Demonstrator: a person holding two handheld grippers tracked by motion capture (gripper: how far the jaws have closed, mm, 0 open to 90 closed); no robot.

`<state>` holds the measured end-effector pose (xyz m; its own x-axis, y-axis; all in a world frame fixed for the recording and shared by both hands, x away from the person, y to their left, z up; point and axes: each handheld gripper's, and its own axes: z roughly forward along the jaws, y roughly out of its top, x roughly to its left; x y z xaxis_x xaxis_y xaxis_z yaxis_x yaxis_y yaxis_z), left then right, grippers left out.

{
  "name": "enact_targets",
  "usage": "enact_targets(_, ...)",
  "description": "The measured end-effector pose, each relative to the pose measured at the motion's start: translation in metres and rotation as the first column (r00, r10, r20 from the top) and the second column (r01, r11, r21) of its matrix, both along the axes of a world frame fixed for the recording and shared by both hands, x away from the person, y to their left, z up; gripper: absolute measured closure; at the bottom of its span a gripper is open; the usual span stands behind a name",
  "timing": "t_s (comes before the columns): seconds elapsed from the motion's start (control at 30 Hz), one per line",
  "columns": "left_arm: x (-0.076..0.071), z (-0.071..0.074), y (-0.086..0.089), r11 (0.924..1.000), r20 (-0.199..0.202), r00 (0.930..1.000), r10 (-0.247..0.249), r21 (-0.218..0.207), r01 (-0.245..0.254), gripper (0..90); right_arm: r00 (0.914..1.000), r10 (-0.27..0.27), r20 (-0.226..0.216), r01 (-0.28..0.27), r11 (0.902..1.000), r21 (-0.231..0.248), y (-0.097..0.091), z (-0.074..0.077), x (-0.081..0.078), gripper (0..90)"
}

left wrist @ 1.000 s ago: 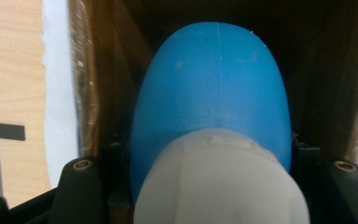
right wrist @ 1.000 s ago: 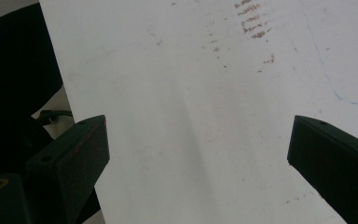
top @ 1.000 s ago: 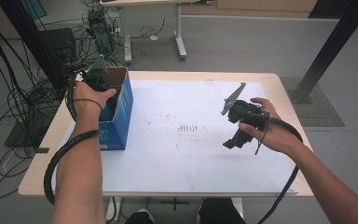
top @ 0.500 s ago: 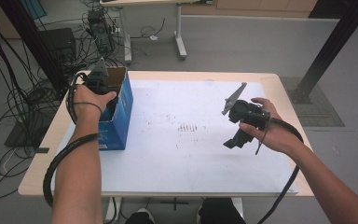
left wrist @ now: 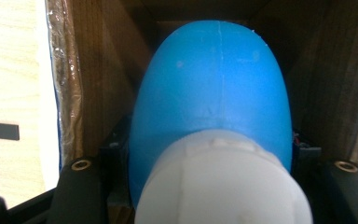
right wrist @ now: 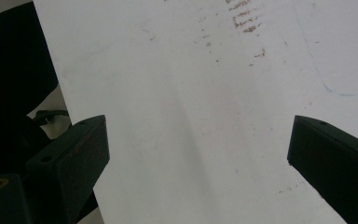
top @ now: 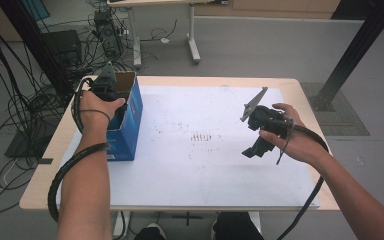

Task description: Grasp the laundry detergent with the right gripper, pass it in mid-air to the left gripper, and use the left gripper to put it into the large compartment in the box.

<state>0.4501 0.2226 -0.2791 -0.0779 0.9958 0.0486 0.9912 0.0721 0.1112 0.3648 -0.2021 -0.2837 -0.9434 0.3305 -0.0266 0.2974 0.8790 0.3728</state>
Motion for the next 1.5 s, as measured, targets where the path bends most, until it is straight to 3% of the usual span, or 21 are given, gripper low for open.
enact_targets(1.5,-0.0016,-0.0014,-0.0010,1.0000,0.019,0.9998,0.001,0.004,-0.001,36.6,0.9999,0.005,0.012,-0.005,1.0000,-0.008,0.0022,0.0038,0.0001,5.3)
